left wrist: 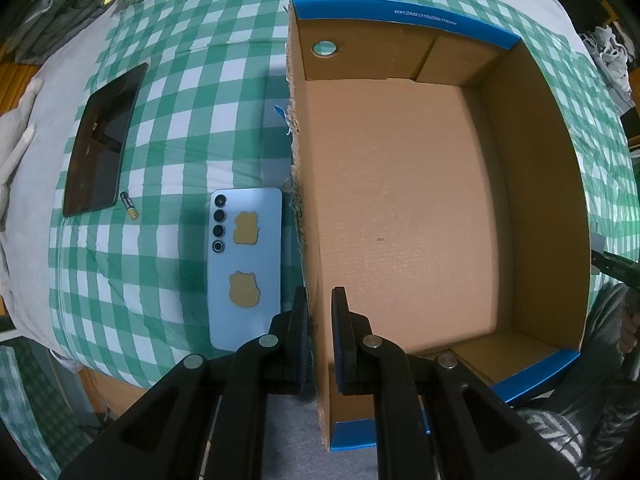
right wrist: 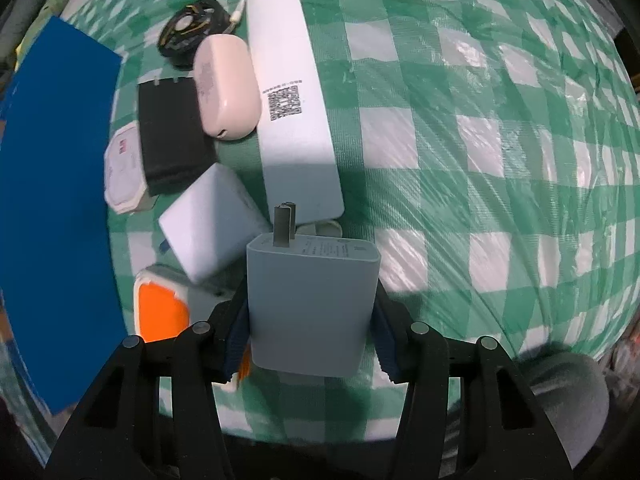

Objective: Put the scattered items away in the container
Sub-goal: 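Close the right gripper on the light grey charger, then lift the grey charger with the right gripper and carry it over the box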

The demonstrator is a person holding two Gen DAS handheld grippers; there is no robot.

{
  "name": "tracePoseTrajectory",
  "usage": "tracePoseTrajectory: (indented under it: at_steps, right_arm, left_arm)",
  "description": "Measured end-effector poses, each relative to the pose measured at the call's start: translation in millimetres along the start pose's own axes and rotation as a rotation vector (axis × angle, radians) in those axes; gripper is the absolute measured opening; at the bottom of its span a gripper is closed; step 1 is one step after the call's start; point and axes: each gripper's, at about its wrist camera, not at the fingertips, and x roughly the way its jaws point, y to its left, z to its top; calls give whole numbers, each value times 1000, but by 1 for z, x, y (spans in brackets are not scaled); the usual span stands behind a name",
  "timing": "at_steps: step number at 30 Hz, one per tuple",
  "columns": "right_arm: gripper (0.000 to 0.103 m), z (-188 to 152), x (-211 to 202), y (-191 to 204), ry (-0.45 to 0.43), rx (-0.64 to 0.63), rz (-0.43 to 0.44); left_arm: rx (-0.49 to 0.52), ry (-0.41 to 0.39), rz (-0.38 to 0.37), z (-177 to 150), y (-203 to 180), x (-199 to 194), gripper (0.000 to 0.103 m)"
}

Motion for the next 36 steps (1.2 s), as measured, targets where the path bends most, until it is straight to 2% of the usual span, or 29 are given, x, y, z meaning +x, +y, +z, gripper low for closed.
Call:
tracePoseTrajectory:
  at_steps: [9,21,30,36]
  right_arm:
    - [53,-23,-43,10,-47,-83,-15]
    - [53,-21,-92,38,-121,-193,7]
    - [53,-18,-126,90,-161,-305,46]
    - [53,-17,-130,135,-170,-389,67]
  left_arm:
    - [16,1,3,-4,-3,-1,10]
    - [30,-4,7,-8,-3,-5,10]
    - [46,-7,19,-12,-5,-8,10]
    - [51,-8,20,-13,-5,-9,10]
